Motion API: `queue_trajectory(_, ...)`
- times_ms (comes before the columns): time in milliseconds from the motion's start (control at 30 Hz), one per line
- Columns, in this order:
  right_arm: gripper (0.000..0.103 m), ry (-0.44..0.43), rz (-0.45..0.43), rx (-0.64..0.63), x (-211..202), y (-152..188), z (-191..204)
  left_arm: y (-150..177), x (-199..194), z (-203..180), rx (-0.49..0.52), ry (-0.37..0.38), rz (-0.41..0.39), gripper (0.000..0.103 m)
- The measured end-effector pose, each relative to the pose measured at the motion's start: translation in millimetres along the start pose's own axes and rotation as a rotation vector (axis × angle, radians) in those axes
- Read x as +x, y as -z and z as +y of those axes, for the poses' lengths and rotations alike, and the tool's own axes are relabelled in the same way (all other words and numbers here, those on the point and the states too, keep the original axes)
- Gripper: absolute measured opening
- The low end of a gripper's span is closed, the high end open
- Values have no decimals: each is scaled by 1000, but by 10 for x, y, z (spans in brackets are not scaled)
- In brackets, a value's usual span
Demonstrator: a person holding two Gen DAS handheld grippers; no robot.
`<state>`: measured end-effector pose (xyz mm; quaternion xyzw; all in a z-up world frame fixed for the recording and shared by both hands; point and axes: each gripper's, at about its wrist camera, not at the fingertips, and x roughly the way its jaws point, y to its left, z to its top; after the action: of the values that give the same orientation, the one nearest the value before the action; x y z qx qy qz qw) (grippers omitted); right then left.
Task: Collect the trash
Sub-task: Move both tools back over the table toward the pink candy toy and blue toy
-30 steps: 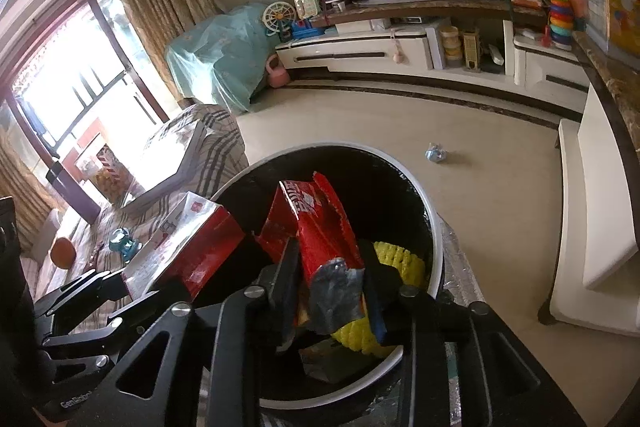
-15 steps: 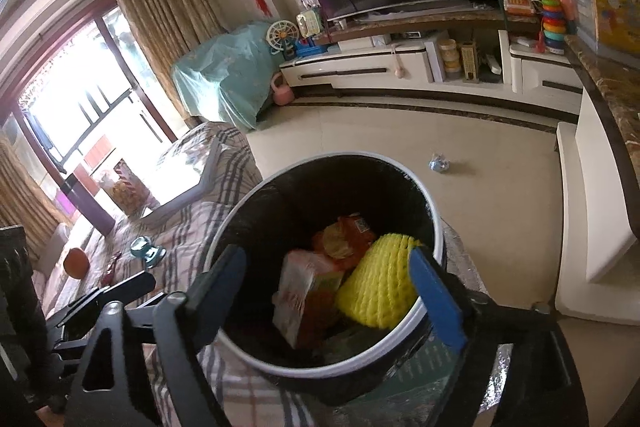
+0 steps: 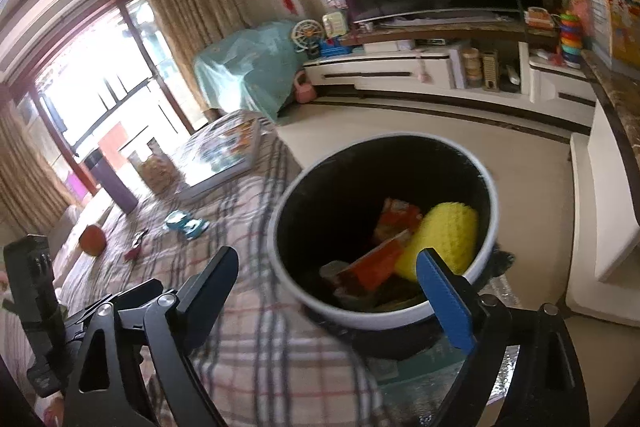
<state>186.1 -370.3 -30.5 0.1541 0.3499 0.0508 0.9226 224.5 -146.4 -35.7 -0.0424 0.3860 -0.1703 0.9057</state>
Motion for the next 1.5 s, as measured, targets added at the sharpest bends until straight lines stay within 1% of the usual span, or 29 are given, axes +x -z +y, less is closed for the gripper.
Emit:
queue_trajectory(333, 95, -36, 15, -103, 66, 184, 511, 166, -196, 452, -76, -60, -9, 70)
queue_trajectory(500, 96, -74, 24, -124, 124, 275, 714, 230, -295, 677, -112, -86, -13, 71)
queue_trajectory(800, 96, -142, 65, -173, 320, 416, 1110, 299, -407, 1063, -166, -142, -15, 72)
queue_trajectory(1100, 96, -183, 104, -215, 573, 481, 1349, 294, -454, 1321, -200, -182, -19, 72)
queue_trajectory(1500, 96, -208, 157, -255, 946, 427, 1491, 228, -371, 1586, -228, -227, -1, 72)
